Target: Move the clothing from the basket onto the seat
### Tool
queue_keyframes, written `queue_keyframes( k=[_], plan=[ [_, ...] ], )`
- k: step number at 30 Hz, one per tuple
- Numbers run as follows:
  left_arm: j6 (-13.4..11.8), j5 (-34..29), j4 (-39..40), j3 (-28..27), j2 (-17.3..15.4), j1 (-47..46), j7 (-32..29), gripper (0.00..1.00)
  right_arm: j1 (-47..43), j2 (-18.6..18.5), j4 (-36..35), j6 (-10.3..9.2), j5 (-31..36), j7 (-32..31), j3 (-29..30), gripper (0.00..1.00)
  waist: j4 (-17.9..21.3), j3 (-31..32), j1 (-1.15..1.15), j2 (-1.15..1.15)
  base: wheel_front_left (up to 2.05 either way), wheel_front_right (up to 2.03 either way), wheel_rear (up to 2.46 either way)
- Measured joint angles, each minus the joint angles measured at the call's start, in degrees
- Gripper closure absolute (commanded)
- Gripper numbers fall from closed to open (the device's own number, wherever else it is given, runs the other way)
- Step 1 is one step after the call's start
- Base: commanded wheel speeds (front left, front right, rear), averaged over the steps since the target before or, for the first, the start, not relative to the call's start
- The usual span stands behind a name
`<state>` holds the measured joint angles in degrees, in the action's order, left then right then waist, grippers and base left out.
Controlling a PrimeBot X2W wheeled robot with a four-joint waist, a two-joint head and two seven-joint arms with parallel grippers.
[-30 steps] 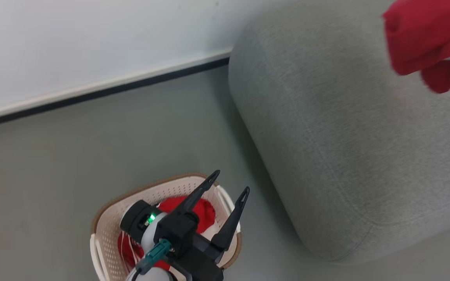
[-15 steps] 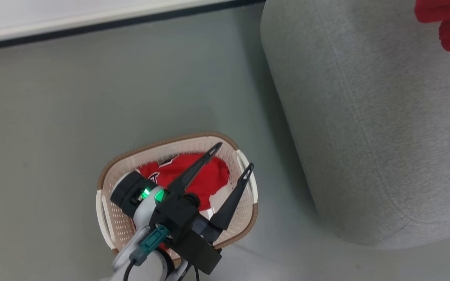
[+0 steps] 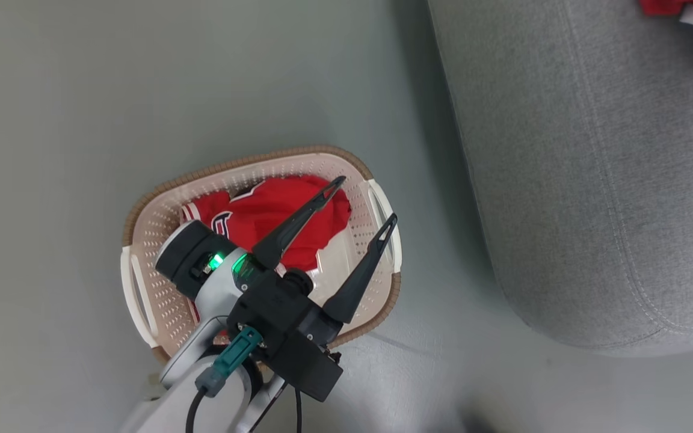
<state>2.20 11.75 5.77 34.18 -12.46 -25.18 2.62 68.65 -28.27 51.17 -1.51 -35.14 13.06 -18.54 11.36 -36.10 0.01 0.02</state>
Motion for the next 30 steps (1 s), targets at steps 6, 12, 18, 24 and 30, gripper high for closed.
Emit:
queue_keyframes(
  k=[6,12,18,24,30],
  plan=[
    [0.15,-0.85,-0.25,-0.24,-0.44,-1.26,-0.11,0.0,0.0,1.7,2.72,0.51,2.0,0.67,-2.01,1.0,0.75,-2.89,0.0,0.0,0.0,0.0,0.0],
    [0.07,-0.84,-1.75,-1.12,-1.05,-1.33,0.02,0.0,-0.13,3.32,5.05,0.83,2.83,1.14,-2.7,0.0,1.86,-2.94,-0.01,0.0,0.0,0.0,0.0],
    [-0.38,-0.38,-4.36,-2.16,-1.07,-1.05,1.27,0.0,-3.46,4.63,6.66,1.03,2.93,1.23,-2.65,0.0,2.38,-0.85,-0.01,-0.01,0.0,0.0,0.0],
    [-1.04,1.32,-7.1,-2.94,-0.74,0.92,3.2,0.0,-6.68,6.21,6.38,1.52,3.71,1.25,-3.22,0.0,2.74,2.11,-0.02,-0.01,0.0,0.0,0.0],
    [-1.74,2.85,-9.67,-4.02,0.31,2.53,5.26,0.0,-9.79,7.01,3.71,1.66,5.23,1.49,-3.56,0.0,2.79,5.98,-0.02,-0.02,0.0,0.0,0.0]
  ],
)
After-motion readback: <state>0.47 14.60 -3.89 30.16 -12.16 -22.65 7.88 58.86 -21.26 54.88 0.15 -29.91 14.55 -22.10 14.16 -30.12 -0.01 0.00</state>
